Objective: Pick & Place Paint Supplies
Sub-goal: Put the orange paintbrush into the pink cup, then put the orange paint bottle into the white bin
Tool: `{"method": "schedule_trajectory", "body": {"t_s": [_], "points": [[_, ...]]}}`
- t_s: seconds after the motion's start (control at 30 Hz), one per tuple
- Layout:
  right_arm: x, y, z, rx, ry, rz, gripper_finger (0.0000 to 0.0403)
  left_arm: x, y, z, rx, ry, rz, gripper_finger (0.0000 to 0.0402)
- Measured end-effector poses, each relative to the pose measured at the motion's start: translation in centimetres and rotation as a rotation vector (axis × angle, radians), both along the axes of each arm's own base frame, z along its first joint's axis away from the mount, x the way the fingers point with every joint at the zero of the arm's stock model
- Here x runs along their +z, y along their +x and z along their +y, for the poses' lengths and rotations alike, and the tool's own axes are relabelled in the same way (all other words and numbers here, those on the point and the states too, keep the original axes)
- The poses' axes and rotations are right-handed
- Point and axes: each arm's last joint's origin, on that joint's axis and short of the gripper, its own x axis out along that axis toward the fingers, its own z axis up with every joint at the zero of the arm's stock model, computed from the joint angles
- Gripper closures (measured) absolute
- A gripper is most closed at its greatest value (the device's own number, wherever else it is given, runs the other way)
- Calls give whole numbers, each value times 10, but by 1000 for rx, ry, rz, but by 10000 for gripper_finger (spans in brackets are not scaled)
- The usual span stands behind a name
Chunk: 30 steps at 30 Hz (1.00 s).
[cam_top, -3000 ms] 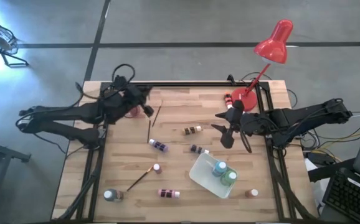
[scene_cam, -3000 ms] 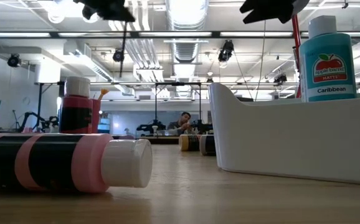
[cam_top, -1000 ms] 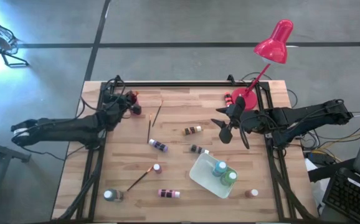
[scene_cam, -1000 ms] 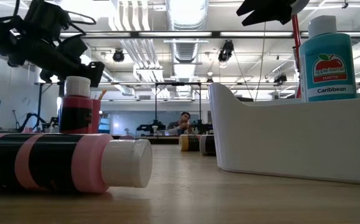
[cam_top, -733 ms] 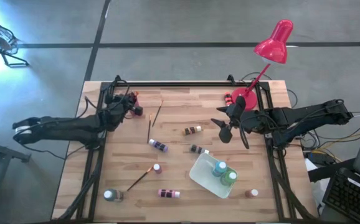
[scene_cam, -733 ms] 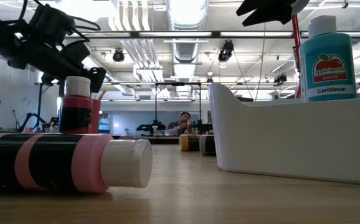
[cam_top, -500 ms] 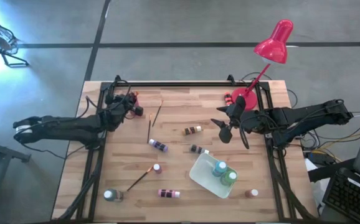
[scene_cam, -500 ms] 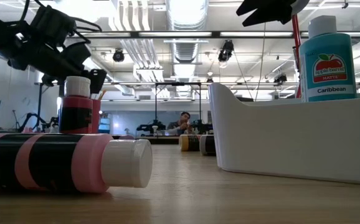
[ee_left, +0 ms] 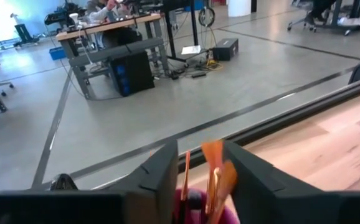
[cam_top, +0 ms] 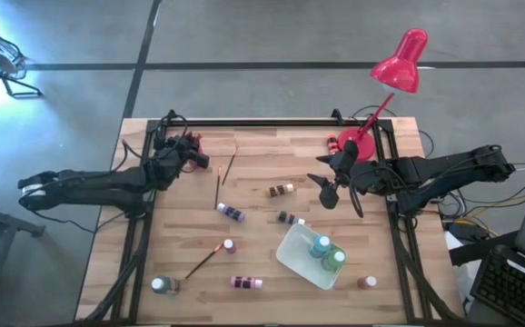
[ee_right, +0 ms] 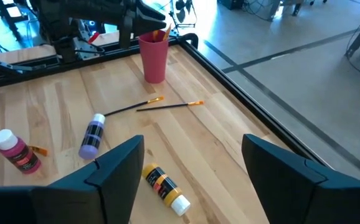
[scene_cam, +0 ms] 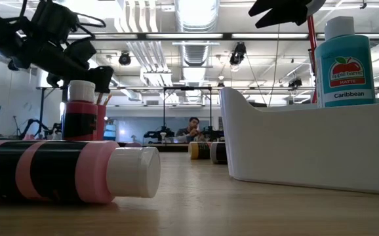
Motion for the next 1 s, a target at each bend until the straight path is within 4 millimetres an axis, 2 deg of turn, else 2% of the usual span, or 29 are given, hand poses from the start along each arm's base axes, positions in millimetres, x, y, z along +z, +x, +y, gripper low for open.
{"method": "schedule_trajectory", "body": {"t_s": [0.23,0.53,0.8,1.0], "points": [[2,0,0,0,2,-6,160,11,3,1,-7,7,19,209],[3,0,0,-2,7,-13,168,27,7,2,-14,13,60,205],[3,0,0,-1,6,-12,146,86,10,2,-56,106,21,206],[3,0,0,1,1,-5,136,137,15,-10,-527,42,-12,207]]}}
